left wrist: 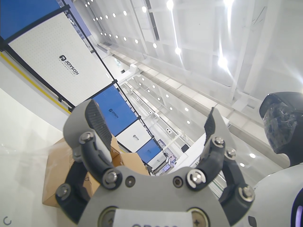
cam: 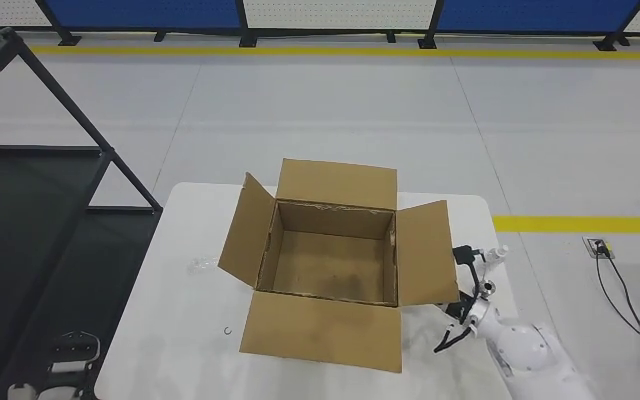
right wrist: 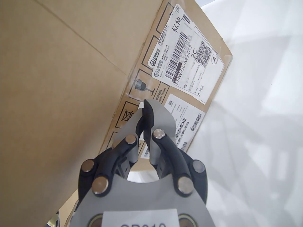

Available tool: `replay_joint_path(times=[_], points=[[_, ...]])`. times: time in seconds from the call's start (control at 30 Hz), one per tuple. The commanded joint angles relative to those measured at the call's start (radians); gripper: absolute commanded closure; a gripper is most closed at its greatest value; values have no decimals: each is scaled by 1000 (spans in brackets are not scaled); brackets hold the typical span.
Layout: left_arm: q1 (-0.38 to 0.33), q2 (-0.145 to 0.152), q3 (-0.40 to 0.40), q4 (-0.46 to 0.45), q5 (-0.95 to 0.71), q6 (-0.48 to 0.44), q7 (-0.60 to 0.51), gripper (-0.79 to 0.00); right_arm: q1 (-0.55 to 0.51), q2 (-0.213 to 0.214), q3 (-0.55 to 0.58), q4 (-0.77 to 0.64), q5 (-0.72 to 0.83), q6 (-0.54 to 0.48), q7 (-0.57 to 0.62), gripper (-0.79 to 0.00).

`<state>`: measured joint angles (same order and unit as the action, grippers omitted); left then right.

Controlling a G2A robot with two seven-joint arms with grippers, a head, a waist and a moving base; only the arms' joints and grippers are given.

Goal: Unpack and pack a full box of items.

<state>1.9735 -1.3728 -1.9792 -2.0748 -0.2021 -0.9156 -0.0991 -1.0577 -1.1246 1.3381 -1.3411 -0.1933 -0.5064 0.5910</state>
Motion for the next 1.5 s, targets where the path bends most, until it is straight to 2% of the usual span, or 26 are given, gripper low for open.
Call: replay_joint_path(times=[0.0, 0.17, 0.33, 0.8, 0.83, 0.87, 0.9, 0.93, 0.97, 1.07, 1.47], points=[[1, -1, -2, 1, -2, -1, -1, -785, 8, -1, -8, 3, -3, 3, 1, 0], [3, -3, -6, 0, -6, 0, -2, -785, 15, -1, -15, 4, -7, 5, -2, 0], [4, -4, -4, -3, -9, 3, -10, -785, -16, 12, 46, -24, -42, -4, -30, 0], [-20, -3, 24, -20, -12, 28, -63, -785, -320, 76, 377, -284, -233, -141, -44, -12], [-22, -3, 25, -21, -13, 29, -64, -785, -343, 79, 396, -304, -257, -146, -40, -71], [-23, -3, 26, -21, -13, 30, -64, -785, -366, 82, 414, -322, -278, -146, -35, -169], [-25, -3, 27, -21, -13, 31, -65, -785, -386, 84, 431, -337, -293, -144, -33, -326], [-26, -3, 26, -21, -13, 33, -65, -785, -404, 87, 447, -350, -304, -141, -31, -616], [-27, -3, 27, -21, -15, 33, -66, -785, -421, 88, 461, -363, -312, -138, -28, -785], [-32, -3, 24, -17, -20, 36, -66, -785, -456, 92, 494, -394, -320, -129, -25, -785], [-34, -5, 28, -8, -28, 39, -65, -785, -457, 92, 494, -393, -323, -122, -29, -785]])
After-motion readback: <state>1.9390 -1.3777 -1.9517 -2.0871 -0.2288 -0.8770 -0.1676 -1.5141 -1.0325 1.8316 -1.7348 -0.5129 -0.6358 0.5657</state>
